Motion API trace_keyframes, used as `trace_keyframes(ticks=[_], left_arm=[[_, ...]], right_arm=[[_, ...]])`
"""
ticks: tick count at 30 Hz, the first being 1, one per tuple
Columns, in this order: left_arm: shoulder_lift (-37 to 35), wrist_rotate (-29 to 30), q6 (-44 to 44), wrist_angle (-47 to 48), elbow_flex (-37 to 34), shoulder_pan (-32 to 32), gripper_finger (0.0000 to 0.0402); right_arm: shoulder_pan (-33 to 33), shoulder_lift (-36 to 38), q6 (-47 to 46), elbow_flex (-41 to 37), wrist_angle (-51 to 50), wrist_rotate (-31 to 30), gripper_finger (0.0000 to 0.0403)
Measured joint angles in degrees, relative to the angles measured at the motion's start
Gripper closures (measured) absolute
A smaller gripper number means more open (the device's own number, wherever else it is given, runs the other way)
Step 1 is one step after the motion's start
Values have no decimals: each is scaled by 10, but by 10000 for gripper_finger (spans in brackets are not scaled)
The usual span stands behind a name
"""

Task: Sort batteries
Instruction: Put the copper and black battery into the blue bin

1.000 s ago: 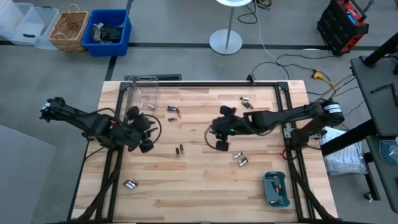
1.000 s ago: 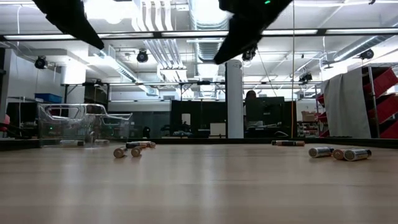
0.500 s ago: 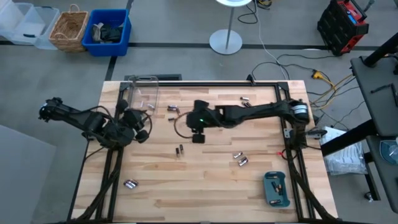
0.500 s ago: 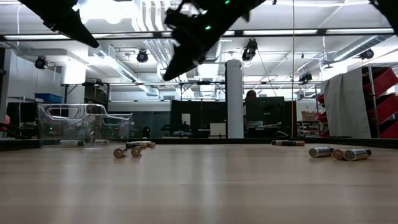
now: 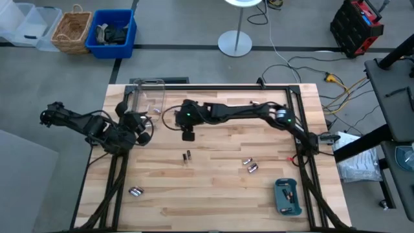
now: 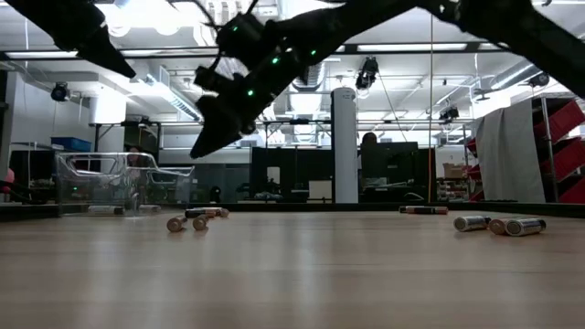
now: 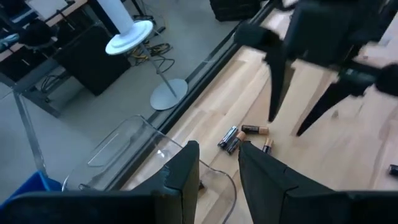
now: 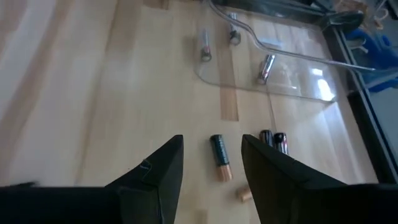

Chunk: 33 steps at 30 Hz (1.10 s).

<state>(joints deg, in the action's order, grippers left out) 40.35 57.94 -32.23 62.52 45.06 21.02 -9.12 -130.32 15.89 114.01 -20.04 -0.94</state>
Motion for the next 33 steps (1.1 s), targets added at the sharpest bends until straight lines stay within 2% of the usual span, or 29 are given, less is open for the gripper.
trace_keyframes(ticks=[9,16,26,33], left_arm=[[-13,0,0,-1,-1,0,308],[-13,1,0,-3,-1,0,308],[-13,1,1,-4,-1,0,308],[-13,1,2,-7,-1,0,308]], right_arm=[[-18,-61,-15,49,-12,1,251],[-29,-64,-33,44,-10,30,239],[-30,-73,-54,41,-5,31,247],[-30,-95,-50,43,-5,25,238]])
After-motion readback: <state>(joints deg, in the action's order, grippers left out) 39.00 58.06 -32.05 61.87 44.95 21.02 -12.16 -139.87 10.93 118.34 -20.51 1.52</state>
